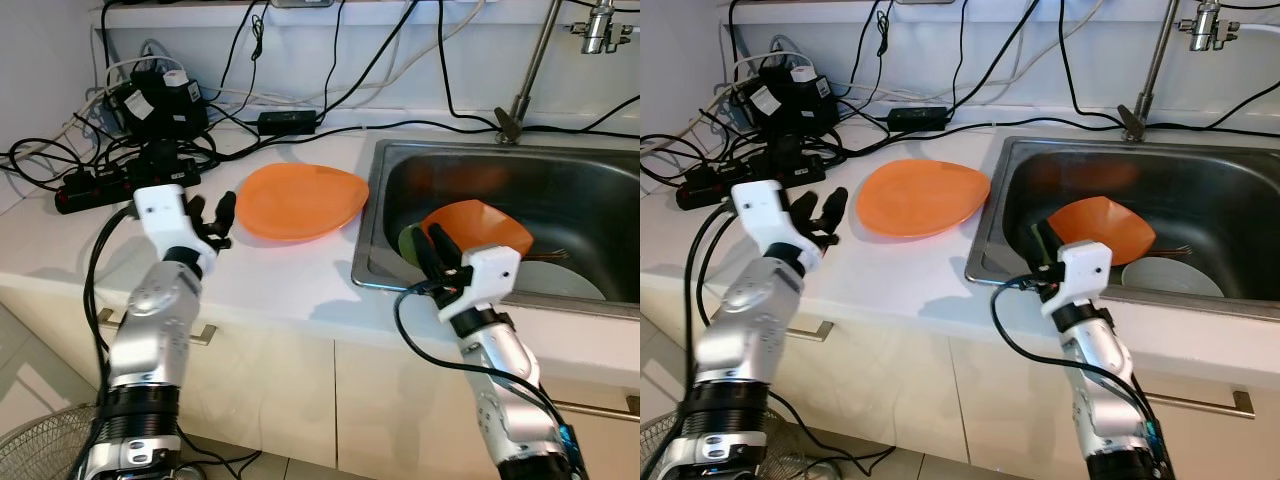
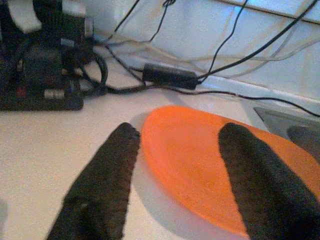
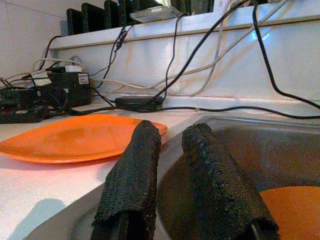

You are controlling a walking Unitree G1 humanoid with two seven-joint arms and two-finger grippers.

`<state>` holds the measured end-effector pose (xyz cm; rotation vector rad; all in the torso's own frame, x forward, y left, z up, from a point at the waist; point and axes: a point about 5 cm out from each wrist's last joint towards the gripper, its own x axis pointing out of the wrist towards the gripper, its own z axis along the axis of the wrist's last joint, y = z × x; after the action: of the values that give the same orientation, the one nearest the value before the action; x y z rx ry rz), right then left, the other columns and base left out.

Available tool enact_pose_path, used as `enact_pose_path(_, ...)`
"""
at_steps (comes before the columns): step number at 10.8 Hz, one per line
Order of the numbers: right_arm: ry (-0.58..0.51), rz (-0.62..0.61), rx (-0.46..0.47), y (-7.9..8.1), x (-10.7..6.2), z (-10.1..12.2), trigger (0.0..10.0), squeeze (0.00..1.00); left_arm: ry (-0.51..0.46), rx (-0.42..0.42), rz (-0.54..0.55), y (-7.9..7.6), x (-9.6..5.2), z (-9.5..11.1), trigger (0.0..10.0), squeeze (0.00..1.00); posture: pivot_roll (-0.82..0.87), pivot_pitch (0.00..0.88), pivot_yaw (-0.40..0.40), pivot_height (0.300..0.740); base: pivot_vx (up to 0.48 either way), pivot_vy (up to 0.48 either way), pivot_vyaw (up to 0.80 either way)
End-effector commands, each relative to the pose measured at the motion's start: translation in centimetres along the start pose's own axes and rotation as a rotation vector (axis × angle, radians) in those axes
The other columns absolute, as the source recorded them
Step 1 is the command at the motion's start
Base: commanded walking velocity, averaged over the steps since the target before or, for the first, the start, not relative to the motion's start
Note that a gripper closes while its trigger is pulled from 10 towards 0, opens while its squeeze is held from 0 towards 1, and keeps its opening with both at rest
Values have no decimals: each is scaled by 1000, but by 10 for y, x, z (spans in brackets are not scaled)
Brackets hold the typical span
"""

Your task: Kitchen organization

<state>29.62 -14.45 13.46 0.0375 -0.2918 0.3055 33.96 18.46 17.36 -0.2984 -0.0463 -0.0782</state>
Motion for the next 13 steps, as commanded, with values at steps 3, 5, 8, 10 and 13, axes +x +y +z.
enact_pose_path(3,29,8,-1,4,2,-6,10000,0,129,-138,-15,-2,0,2,10000,1000,38,3,95,740,0,0,0)
enact_pose_path(5,31,4,-3,4,2,-7,10000,0,243,-181,-41,-8,1,-7,10000,1000,33,4,94,740,0,0,0)
enact_pose_path(8,31,4,-5,5,3,-7,10000,0,394,-254,-20,-14,1,-19,10000,0,35,5,95,740,0,0,0)
enact_pose_path(10,30,3,-5,5,3,-7,10000,0,423,-336,-4,-22,4,-18,10000,0,32,7,97,740,0,0,0)
enact_pose_path(13,29,4,-4,6,3,-6,10000,0,430,-481,67,-28,15,-11,10000,0,23,5,102,740,0,0,0)
